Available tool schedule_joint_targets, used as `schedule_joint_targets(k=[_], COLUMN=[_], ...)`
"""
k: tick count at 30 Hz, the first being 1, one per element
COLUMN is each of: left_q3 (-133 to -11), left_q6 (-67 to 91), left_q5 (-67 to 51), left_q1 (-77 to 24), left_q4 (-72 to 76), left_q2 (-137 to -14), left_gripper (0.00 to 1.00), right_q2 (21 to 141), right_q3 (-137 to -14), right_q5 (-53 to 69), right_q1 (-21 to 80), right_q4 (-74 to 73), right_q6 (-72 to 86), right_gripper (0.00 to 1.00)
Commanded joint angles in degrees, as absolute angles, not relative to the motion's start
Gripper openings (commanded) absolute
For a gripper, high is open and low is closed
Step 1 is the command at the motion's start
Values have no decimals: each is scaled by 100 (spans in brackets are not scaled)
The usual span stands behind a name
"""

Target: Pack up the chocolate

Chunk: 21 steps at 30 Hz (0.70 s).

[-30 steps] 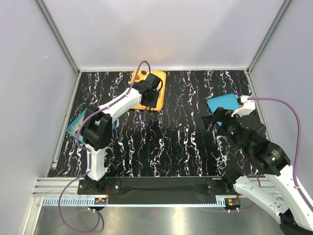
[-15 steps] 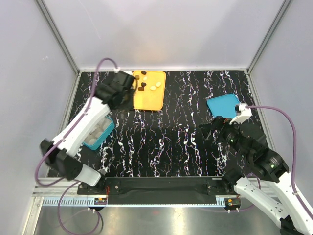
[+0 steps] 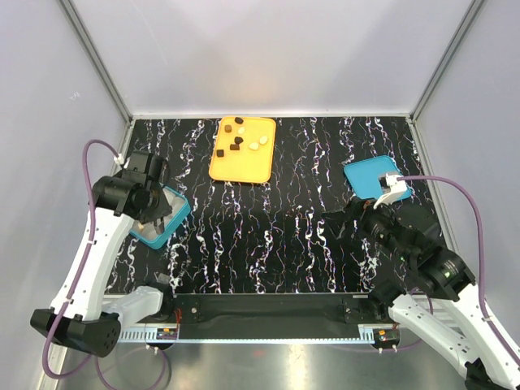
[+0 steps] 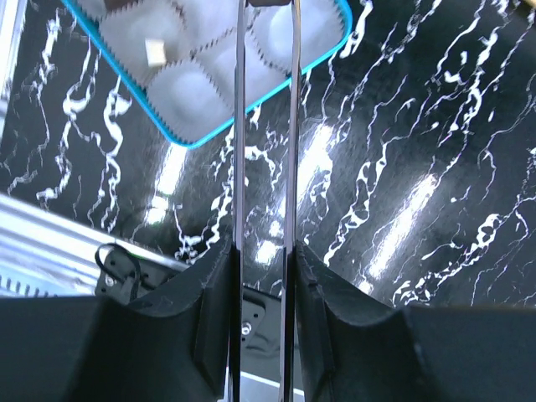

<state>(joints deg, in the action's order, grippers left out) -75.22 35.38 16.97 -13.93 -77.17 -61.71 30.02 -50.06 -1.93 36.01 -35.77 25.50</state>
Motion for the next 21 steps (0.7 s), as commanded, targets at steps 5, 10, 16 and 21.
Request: schedule_joint_targets(k=[5,10,16,21], left_q3=[-7102,-6655,-6171,-6082], left_q6=[4095,4280,4456,4517], left_q5=[1450,1599,1740,2073], left_q1=[-1362,-1362,-1362,-1354], left_q4=[-8138,-8226,-8191,-8323], left_q2=[-5740,-5406,-5247,-5159], left_gripper=[26,25,27,27], right_q2=[2953,2909,2953,2997], right_q3=[-4808,-4755,-4746,-4755], right_q5=[-18,-70,-141,-141], right_q1=[3647,3709,3779,3788], right_q4=[-3120,-3146,-3138,-3111], right_q6=[2373,2338,2303,2294], right_gripper=[100,100,100,100])
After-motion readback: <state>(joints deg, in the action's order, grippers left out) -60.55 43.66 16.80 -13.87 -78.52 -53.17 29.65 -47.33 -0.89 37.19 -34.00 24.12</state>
